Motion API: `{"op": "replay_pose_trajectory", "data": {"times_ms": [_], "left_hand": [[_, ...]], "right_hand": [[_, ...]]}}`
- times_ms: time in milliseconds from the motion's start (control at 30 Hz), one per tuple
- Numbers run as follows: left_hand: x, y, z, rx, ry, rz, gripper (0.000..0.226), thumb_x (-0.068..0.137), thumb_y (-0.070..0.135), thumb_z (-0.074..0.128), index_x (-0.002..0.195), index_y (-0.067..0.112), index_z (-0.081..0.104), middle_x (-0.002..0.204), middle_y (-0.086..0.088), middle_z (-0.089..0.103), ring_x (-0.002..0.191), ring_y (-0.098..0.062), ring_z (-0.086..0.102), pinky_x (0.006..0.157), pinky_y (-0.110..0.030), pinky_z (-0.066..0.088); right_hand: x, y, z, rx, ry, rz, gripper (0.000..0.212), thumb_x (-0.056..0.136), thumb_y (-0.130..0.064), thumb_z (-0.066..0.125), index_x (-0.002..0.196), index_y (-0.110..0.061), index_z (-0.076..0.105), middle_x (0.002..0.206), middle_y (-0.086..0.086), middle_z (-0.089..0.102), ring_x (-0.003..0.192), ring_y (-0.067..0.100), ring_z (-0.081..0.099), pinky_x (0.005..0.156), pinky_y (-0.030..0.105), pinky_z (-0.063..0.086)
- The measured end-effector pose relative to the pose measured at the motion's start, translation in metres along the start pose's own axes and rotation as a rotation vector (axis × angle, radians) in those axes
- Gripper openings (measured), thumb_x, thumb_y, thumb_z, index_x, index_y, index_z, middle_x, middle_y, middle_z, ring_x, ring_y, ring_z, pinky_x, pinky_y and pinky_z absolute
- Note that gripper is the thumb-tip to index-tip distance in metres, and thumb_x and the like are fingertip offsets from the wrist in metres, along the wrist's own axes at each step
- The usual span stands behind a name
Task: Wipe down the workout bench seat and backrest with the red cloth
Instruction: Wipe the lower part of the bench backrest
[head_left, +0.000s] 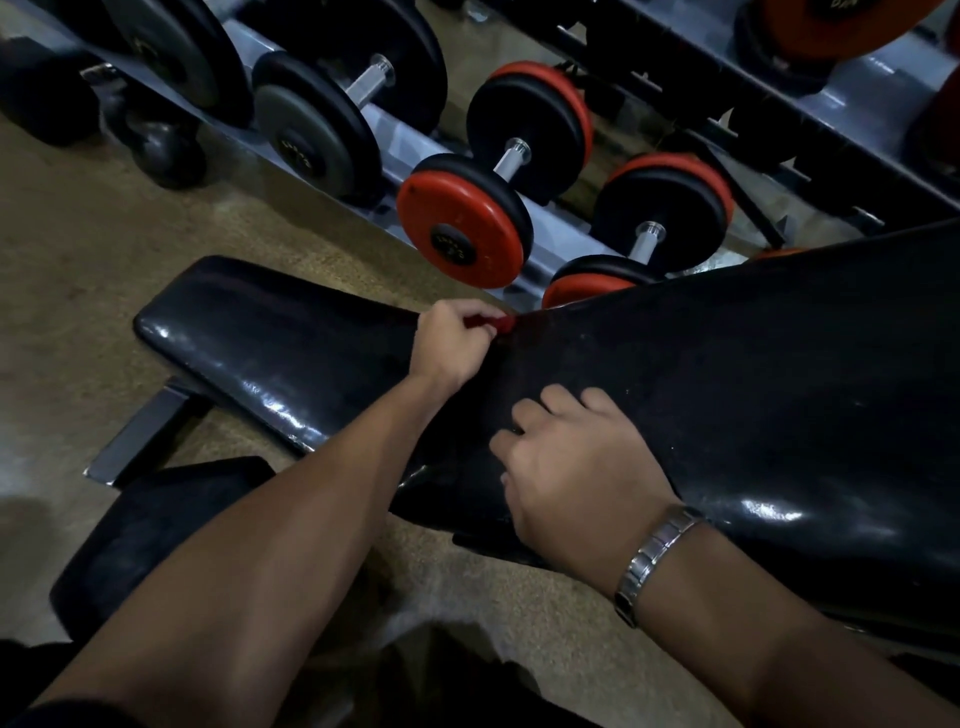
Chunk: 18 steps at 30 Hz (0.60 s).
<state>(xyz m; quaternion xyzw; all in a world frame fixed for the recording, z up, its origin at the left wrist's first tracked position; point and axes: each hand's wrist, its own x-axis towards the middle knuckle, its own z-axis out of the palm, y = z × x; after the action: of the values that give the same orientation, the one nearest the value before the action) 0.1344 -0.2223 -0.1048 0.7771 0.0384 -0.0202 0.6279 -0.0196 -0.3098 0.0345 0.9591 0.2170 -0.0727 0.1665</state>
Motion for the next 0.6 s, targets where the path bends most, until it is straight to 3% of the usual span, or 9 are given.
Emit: {"op": "replay_pose_trajectory", "data": {"times_ms": [133,267,367,467,600], "left_hand": [[-0.011,-0.015,-0.018,0.022,-0.055,0.04,0.027,0.085,0.004,0.072,0.088,0.03,0.08,0.096,0.012,0.076,0.099,-0.003,0.068,0.094,-0.015,0.049],[0.017,-0.001,0.001,0.046,-0.031,-0.025,0.022,0.089,0.008,0.066,0.092,0.025,0.08,0.095,0.009,0.075,0.096,-0.01,0.069,0.091,-0.022,0.053],[0.021,0.009,0.014,-0.07,-0.088,-0.045,0.029,0.089,0.008,0.062,0.086,0.031,0.079,0.097,0.007,0.077,0.097,-0.015,0.071,0.084,-0.023,0.054],[0.008,0.001,0.005,-0.123,-0.126,0.0,0.029,0.088,0.002,0.064,0.086,0.027,0.079,0.101,0.003,0.077,0.102,-0.016,0.07,0.092,-0.028,0.053],[0.01,-0.008,-0.009,-0.015,-0.104,-0.04,0.039,0.088,-0.001,0.062,0.074,0.033,0.074,0.09,0.008,0.075,0.092,-0.013,0.068,0.081,-0.021,0.054]], "right_hand": [[0.0,0.002,-0.003,-0.007,-0.037,-0.014,0.022,0.067,-0.041,0.072,0.076,-0.021,0.069,0.08,0.003,0.063,0.081,0.026,0.054,0.073,0.041,0.039],[0.0,0.001,-0.009,0.007,-0.048,-0.053,0.025,0.085,-0.037,0.059,0.102,-0.02,0.067,0.104,0.003,0.061,0.102,0.027,0.05,0.087,0.043,0.035],[-0.001,0.0,-0.013,0.01,-0.025,-0.049,0.028,0.086,-0.038,0.058,0.106,-0.02,0.066,0.107,0.004,0.061,0.104,0.028,0.049,0.088,0.043,0.034],[-0.003,0.002,-0.013,0.023,-0.031,-0.049,0.029,0.088,-0.039,0.056,0.109,-0.021,0.066,0.109,0.003,0.06,0.107,0.027,0.049,0.09,0.042,0.034],[-0.002,0.002,-0.016,0.02,-0.051,-0.057,0.03,0.09,-0.037,0.054,0.113,-0.02,0.063,0.114,0.003,0.058,0.11,0.027,0.047,0.092,0.042,0.033]]}}
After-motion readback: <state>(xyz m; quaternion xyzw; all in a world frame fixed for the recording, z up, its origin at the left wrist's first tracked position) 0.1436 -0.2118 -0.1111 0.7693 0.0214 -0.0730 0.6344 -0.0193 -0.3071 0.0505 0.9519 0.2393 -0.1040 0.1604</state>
